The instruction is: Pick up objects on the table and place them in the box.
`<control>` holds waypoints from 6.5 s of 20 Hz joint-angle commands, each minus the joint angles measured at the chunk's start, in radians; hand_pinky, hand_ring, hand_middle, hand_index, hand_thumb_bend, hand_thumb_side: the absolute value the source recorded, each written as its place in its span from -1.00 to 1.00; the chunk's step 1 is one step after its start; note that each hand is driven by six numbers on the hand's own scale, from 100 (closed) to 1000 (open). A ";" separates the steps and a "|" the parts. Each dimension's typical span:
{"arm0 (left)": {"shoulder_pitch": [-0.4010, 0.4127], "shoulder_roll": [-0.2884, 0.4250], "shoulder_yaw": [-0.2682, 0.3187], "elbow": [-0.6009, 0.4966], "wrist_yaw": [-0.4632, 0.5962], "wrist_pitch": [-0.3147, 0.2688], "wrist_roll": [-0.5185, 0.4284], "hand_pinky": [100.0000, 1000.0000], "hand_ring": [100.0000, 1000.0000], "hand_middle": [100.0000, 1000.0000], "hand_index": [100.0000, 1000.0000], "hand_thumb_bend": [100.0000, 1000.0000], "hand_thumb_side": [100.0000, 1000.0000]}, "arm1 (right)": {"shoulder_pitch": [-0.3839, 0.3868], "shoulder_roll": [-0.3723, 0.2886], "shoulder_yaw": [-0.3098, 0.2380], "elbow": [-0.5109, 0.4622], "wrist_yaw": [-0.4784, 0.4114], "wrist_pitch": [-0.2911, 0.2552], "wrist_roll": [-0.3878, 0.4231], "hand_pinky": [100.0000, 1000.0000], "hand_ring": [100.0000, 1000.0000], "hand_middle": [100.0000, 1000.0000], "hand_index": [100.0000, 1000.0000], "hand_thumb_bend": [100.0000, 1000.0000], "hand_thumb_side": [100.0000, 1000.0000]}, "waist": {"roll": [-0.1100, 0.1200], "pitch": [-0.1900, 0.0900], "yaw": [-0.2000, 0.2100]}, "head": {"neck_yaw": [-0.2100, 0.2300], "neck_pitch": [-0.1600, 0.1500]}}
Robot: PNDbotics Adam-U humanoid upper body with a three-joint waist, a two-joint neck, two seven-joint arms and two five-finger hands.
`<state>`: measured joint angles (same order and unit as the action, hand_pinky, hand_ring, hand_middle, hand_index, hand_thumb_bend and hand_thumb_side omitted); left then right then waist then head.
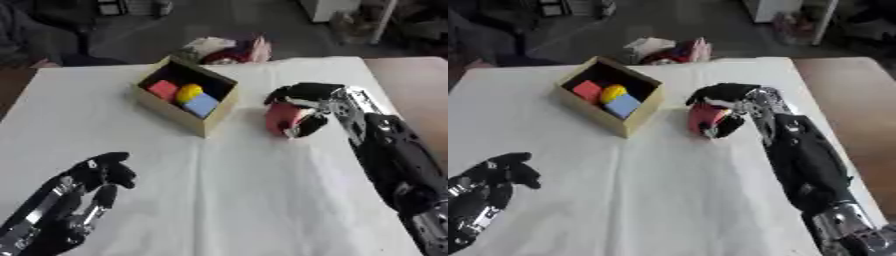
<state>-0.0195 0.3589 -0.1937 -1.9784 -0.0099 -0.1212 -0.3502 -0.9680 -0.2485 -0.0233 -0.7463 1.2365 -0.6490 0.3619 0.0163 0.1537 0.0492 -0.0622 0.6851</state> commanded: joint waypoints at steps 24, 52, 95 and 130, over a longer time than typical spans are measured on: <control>-0.100 -0.082 -0.064 -0.022 0.074 0.067 -0.102 0.48 0.25 0.23 0.78 -1.00 0.18 | -0.101 0.163 -0.086 -0.039 -0.114 0.168 -0.246 0.32 0.21 0.61 0.94 -1.00 -0.74 | -0.013 -0.012 0.183 | -0.122 -0.019; -0.099 -0.089 -0.076 -0.022 0.076 0.082 -0.109 0.48 0.25 0.22 0.78 -1.00 0.20 | -0.093 0.157 -0.096 -0.002 0.146 0.320 -0.374 1.00 1.00 1.00 1.00 -1.00 -0.46 | -0.027 -0.010 0.188 | -0.120 -0.031; -0.077 -0.073 -0.071 -0.022 0.062 0.091 -0.114 0.48 0.27 0.24 0.79 -1.00 0.22 | -0.083 -0.136 -0.162 0.269 0.196 0.608 -0.017 0.83 0.42 -0.32 0.02 -1.00 -0.50 | -0.051 -0.027 0.155 | -0.109 -0.006; -0.095 -0.086 -0.081 -0.022 0.083 0.094 -0.128 0.48 0.29 0.24 0.79 -1.00 0.22 | -0.095 0.142 -0.083 0.039 0.006 0.303 -0.237 0.90 0.79 0.84 1.00 -1.00 -0.50 | -0.040 -0.022 0.181 | -0.126 -0.017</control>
<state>-0.1043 0.2719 -0.2744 -1.9785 0.0698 -0.0251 -0.4761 -1.0457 -0.0985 -0.1045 -0.6937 1.2137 -0.3437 0.1143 -0.0283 0.1425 0.2309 -0.1871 0.6760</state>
